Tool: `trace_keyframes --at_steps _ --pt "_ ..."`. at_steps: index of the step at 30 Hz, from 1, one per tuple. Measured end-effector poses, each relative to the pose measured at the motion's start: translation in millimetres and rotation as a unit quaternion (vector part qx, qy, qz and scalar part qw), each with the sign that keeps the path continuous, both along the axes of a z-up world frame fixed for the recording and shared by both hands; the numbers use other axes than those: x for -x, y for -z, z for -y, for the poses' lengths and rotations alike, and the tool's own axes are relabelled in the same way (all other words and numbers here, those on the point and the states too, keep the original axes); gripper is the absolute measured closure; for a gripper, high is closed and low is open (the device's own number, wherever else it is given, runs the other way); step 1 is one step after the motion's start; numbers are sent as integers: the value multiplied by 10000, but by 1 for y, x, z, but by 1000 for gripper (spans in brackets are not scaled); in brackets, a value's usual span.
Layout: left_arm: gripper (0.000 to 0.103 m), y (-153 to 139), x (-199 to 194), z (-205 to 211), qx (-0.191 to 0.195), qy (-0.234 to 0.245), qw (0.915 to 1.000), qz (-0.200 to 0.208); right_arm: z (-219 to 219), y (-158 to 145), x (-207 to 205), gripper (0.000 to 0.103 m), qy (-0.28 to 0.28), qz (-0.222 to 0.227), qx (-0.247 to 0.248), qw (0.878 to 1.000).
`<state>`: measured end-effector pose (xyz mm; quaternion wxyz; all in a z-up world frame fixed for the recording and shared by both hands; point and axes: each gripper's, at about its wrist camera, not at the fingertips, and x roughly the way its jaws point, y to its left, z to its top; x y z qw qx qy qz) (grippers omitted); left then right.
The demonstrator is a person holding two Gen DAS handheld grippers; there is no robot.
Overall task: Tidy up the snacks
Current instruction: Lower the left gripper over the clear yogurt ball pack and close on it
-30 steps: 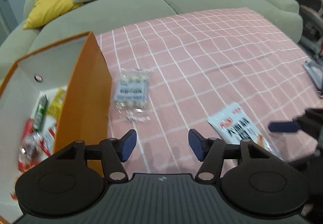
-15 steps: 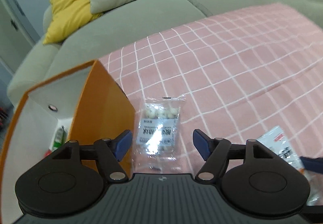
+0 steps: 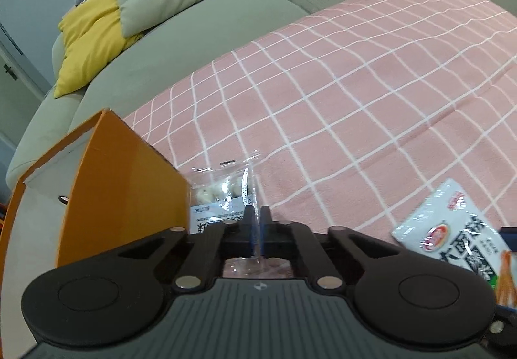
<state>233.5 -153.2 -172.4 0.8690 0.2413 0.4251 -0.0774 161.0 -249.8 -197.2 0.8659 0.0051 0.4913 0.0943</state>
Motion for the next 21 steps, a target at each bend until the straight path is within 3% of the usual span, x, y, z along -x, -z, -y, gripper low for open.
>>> trace_keyframes --at_steps 5,13,16,21 --pt "103 -7 14 -1 224 113 9996 -124 3 -4 3 55 70 6 13 10000" --pt "103 -20 69 3 518 595 9961 -389 8 -6 11 55 119 30 19 9999" --pt "103 -21 80 4 435 609 9968 -284 10 -7 14 55 127 34 21 9999" --pt "74 -20 62 0 1 190 9994 276 10 -8 15 54 159 21 -43 9999"
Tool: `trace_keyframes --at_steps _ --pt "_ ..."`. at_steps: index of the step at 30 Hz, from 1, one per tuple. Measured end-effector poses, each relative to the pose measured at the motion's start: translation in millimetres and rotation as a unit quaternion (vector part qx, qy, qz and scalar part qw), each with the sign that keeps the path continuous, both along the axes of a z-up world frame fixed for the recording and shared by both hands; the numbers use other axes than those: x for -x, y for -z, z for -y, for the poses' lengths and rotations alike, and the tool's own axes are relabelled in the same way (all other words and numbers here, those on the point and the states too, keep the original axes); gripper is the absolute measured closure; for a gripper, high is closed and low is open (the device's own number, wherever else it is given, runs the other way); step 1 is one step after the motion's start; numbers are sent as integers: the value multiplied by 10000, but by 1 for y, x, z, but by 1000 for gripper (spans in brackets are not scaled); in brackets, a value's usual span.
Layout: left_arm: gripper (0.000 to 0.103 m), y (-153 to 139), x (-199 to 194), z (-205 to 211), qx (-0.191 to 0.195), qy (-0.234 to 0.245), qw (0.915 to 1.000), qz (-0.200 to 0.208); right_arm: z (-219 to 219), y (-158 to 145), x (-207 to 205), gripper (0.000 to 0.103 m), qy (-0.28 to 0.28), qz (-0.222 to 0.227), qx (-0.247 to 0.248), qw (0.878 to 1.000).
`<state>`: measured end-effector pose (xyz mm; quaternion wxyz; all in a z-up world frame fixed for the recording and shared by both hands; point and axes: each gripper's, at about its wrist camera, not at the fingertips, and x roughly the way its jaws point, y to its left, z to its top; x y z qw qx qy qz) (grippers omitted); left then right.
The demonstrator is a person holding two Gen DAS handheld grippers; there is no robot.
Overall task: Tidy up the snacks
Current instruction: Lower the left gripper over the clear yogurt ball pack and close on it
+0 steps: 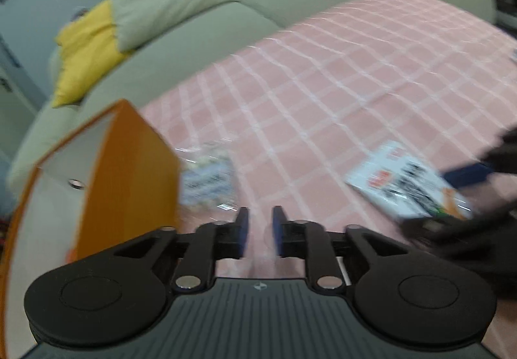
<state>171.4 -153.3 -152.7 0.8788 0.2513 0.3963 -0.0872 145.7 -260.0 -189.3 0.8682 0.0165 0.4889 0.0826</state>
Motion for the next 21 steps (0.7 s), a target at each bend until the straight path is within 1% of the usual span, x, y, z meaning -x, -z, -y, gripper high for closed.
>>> trace_keyframes --at_steps 1,2,5,7,9,11,12,13,14,16,18,21 --pt "70 2 -5 -1 -90 -57 9999 62 0 0 -1 54 5 -8 -33 10000" --pt "69 5 -9 -1 -167 -114 9998 82 1 0 -2 54 14 -14 -71 10000" --pt "62 17 -22 -2 -291 -338 9990 -38 2 0 -6 53 16 -17 -143 9999" --pt "56 24 -26 -1 -383 -441 9983 -30 2 0 -8 53 -31 -10 -147 9999" --pt "53 29 -28 1 -495 -492 9976 40 3 0 -7 52 -76 2 -152 9999" --pt "54 34 -27 2 -563 -462 9973 84 2 0 -8 52 -113 14 -164 9998" --pt "58 36 -27 2 -592 -419 9973 110 2 0 -8 51 -124 18 -167 9998" --pt "65 36 -25 3 -575 -365 9976 134 2 0 -8 51 -132 22 -166 9998" --pt "69 35 -23 2 -542 -307 9980 140 2 0 -8 51 -136 26 -168 9998" --pt "85 35 -20 3 -469 -193 9986 150 1 0 -9 51 -145 38 -170 9997" --pt "93 33 -17 1 -271 -184 9993 165 2 0 -8 50 -160 55 -168 9997" --pt "95 30 -17 -3 -76 -263 9995 139 2 0 -7 50 -199 76 -140 9997"
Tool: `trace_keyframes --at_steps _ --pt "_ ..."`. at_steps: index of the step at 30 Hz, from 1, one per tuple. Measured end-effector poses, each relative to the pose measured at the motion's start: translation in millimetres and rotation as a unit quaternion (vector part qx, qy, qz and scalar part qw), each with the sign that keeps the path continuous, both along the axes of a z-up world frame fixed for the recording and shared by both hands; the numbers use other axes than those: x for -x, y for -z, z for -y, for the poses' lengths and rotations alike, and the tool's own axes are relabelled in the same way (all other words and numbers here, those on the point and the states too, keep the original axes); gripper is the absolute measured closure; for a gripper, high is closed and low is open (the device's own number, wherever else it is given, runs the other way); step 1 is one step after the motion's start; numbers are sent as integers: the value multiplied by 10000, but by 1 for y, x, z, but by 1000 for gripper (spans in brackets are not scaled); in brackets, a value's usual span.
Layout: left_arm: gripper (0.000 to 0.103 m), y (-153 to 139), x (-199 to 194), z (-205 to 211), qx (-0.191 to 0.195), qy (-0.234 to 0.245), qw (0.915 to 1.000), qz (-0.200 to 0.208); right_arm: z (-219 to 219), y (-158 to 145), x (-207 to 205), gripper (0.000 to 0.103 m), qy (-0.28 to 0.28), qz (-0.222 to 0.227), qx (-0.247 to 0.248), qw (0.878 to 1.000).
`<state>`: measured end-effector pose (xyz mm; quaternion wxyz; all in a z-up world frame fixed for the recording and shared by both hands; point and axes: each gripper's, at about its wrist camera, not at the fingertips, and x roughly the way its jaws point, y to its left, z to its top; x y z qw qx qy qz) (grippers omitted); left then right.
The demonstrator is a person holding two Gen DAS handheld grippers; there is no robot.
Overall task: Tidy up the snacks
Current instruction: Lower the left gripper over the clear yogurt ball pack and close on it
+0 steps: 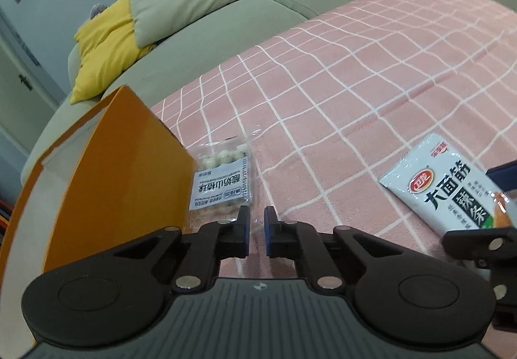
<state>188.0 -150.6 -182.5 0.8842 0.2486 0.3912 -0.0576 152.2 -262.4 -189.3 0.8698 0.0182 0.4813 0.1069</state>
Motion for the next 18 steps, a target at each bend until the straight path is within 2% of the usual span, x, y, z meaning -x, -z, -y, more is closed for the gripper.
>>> trace_keyframes --at_steps 7,13,18 --pt "97 -19 12 -5 301 73 9995 -83 -2 0 -1 50 -9 -33 42 10000" --pt "97 -38 45 -1 496 499 9970 -324 -1 -1 7 54 76 -133 76 9999" --pt "97 -46 79 -4 600 874 9919 -695 -1 -3 19 53 139 -172 93 9997"
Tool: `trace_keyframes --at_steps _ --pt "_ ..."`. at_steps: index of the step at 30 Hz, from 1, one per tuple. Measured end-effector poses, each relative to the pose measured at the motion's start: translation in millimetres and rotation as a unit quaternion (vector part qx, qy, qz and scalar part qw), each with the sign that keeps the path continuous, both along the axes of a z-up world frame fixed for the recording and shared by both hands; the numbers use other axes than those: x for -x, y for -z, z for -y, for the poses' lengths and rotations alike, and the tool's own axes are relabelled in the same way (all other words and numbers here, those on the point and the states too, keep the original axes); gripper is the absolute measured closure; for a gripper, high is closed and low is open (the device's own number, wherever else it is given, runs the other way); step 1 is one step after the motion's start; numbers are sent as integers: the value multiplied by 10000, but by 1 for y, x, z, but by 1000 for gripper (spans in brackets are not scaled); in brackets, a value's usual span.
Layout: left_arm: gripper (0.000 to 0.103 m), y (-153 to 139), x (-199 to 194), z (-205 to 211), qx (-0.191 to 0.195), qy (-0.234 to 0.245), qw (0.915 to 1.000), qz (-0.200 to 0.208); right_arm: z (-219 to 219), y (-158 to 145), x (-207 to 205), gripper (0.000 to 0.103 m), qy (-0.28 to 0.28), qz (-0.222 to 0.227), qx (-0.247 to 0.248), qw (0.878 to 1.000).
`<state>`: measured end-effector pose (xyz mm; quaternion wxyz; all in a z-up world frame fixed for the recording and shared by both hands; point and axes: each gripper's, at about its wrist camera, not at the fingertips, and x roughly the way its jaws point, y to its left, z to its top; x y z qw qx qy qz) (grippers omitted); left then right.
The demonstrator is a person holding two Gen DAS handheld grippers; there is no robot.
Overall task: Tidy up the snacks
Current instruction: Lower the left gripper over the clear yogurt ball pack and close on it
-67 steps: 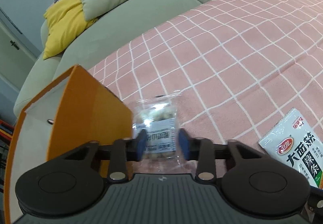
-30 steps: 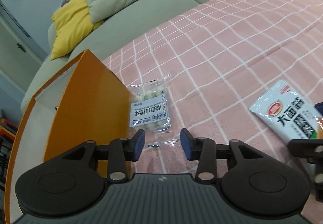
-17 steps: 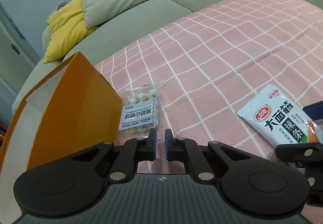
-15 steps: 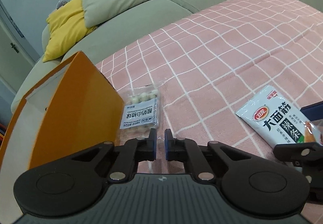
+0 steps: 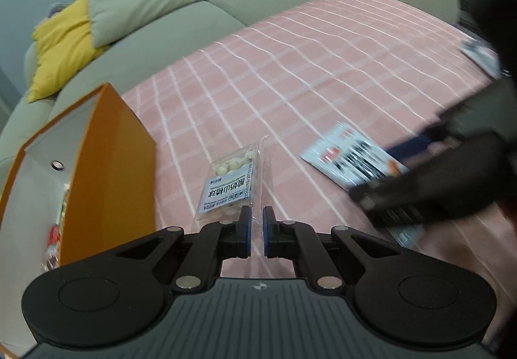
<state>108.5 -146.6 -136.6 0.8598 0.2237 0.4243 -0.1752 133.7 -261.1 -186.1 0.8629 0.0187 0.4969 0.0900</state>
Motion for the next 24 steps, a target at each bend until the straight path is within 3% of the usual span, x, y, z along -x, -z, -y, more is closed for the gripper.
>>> trace_keyframes --at_steps 8,11,13,15,20,22,24 --pt "94 8 15 -9 121 115 9984 -545 -3 0 7 52 -4 4 67 10000" --pt "68 1 13 -13 310 128 9983 -476 -3 -1 7 46 -8 -2 68 10000" --pt "45 -7 11 -15 433 102 9986 -296 -2 -2 8 39 35 10 45 10000" --pt "34 -12 5 -16 515 62 9985 -169 -1 -3 8 36 82 0 12 10000" --pt "26 -8 -19 -20 504 213 9979 -353 2 -4 8 35 62 -1 11 10000" --pt "16 -4 -28 -23 594 233 9966 -521 0 -4 8 35 20 0 28 10000" --pt "16 4 -38 -22 496 260 9957 -735 -3 -3 9 35 -14 -2 61 10000"
